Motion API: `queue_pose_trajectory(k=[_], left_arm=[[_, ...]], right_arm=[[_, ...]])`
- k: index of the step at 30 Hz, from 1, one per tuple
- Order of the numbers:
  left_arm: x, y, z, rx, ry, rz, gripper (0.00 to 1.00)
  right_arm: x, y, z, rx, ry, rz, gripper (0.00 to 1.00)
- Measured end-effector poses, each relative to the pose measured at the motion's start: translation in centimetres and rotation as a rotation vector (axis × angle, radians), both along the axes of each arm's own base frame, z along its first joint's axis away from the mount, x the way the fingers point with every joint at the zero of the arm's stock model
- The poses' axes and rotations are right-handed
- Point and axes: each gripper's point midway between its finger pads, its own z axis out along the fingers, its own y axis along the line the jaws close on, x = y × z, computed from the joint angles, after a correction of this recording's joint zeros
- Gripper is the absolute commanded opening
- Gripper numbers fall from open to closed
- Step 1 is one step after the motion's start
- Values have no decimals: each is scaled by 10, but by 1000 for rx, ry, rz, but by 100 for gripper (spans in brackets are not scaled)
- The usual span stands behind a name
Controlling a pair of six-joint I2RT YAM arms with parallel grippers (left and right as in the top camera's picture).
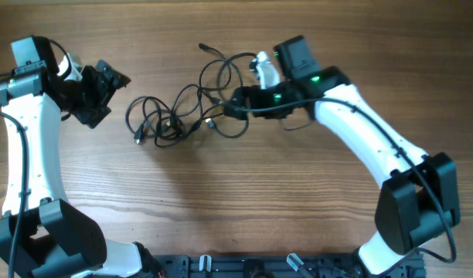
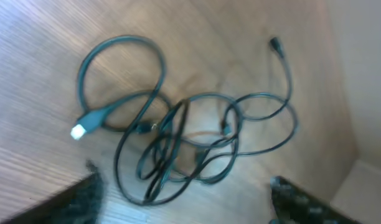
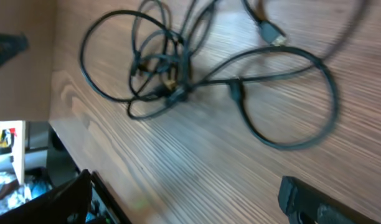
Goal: Untangle cables
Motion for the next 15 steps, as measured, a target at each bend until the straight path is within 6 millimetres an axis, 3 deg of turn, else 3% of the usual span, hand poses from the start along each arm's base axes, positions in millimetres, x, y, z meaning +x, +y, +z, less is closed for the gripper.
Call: queue_pose_trajectory(k=[3,7,11,15], left_arm=[[-10,-7,-5,6,51,-21,48],[-15,-27,-15,13,79,-85,48],[-27,-51,-34,14,124,-175,59],[-32,-80,-51,27,123,-290,62]], right_arm=[[6,19,-1,11,-43,-5,84],[15,43,-16,28,-81,3,81],[15,64,-43,27,-66,16,80],[18,81,-68,35,-51,11,62]])
